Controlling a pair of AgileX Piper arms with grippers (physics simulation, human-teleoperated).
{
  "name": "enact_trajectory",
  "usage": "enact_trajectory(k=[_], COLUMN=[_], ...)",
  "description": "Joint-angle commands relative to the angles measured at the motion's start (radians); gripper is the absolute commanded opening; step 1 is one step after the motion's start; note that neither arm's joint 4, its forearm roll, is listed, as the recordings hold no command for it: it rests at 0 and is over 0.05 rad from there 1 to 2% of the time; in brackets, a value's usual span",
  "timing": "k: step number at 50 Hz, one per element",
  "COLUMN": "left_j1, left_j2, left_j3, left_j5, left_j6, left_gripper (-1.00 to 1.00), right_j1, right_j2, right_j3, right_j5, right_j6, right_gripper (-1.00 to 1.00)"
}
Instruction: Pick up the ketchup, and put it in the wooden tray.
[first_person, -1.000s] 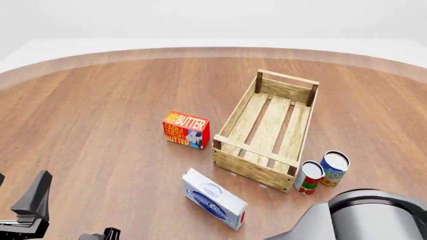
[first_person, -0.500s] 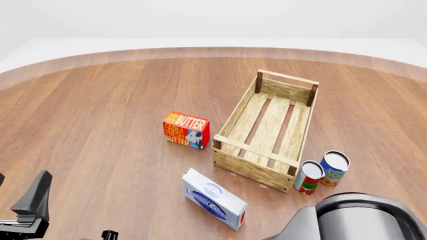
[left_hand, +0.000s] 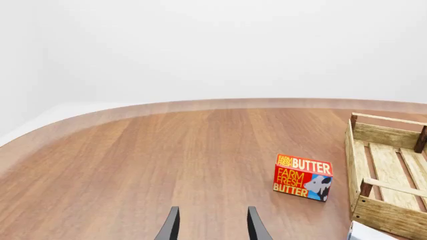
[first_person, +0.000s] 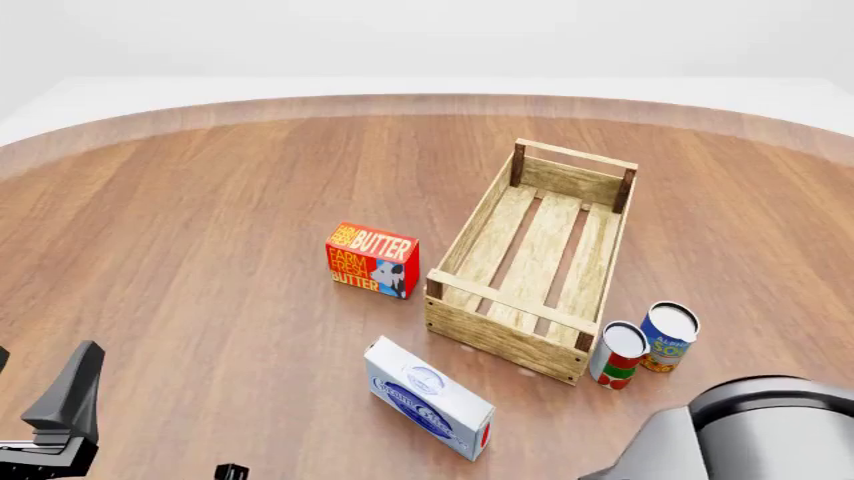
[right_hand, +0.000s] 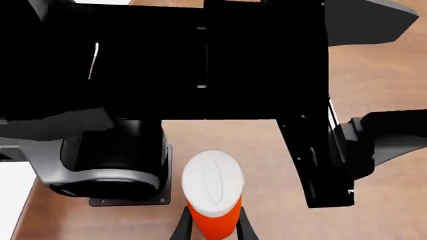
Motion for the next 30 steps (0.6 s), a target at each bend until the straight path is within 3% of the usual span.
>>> enact_trajectory(k=[1, 16, 30], left_j1=[0.000, 0.000, 0.000], left_j2=[0.000, 0.000, 0.000], left_j3=[0.000, 0.000, 0.000], left_j5=[0.000, 0.000, 0.000], left_j6=[0.000, 0.000, 0.000], left_gripper=[1.00, 1.00, 1.00], right_j1=[-0.016, -0.056, -0.136], right_j2=[-0.033, -0.041, -0.119], right_j3=[0.046, 0.124, 0.218], right_j5=[-0.021, -0.086, -0.121], right_j6=[0.027, 0.071, 0.056], right_gripper=[-1.00, -1.00, -1.00])
